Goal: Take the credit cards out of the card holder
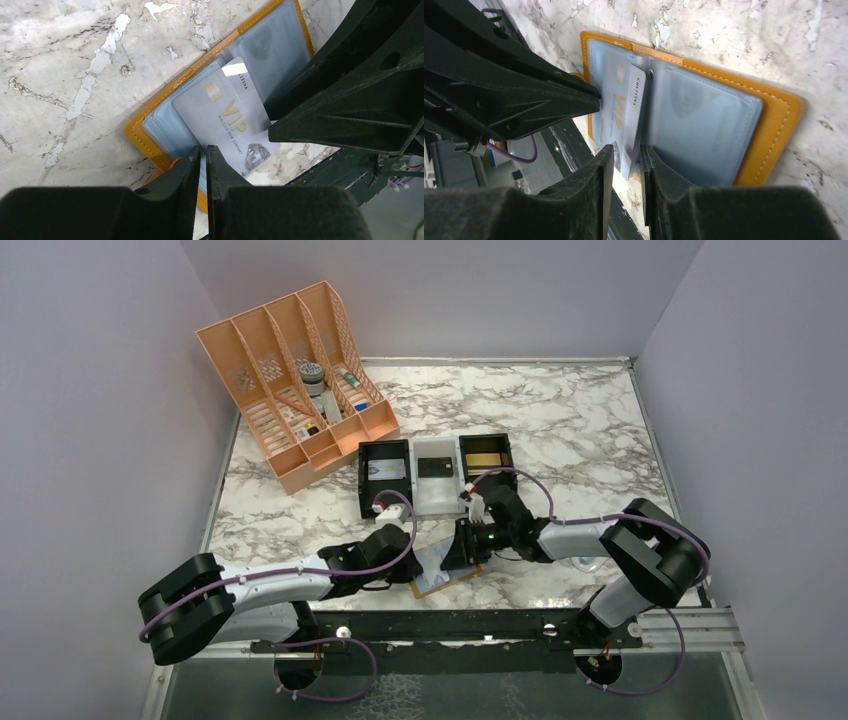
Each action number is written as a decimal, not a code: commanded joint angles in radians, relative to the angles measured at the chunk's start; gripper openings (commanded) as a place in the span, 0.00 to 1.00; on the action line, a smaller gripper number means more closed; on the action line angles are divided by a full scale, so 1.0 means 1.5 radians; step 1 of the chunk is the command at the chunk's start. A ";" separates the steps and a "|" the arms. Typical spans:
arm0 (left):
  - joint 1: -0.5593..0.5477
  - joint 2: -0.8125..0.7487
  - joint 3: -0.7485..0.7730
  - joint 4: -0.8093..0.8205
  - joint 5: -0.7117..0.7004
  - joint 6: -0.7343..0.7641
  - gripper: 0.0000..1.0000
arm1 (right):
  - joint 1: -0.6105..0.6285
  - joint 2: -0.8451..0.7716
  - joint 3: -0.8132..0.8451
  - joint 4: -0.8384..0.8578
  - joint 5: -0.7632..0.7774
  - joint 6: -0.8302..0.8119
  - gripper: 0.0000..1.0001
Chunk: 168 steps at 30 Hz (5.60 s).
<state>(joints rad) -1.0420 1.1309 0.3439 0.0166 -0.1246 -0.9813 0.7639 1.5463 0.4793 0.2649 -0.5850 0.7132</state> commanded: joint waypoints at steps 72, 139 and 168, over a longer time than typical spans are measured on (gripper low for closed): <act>-0.005 0.060 0.006 -0.037 -0.007 0.033 0.11 | -0.073 0.049 -0.043 0.103 -0.088 0.030 0.05; 0.251 -0.162 0.161 -0.251 -0.037 0.217 0.90 | -0.072 -0.330 -0.010 0.063 0.117 -0.198 0.01; 0.388 -0.284 0.157 -0.300 -0.147 0.210 0.99 | 0.072 -0.051 0.254 0.033 0.222 -0.656 0.01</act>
<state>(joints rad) -0.4656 0.7326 0.5690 -0.4137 -0.2565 -0.6537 0.8104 1.3926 0.7879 0.3241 -0.3542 -0.0731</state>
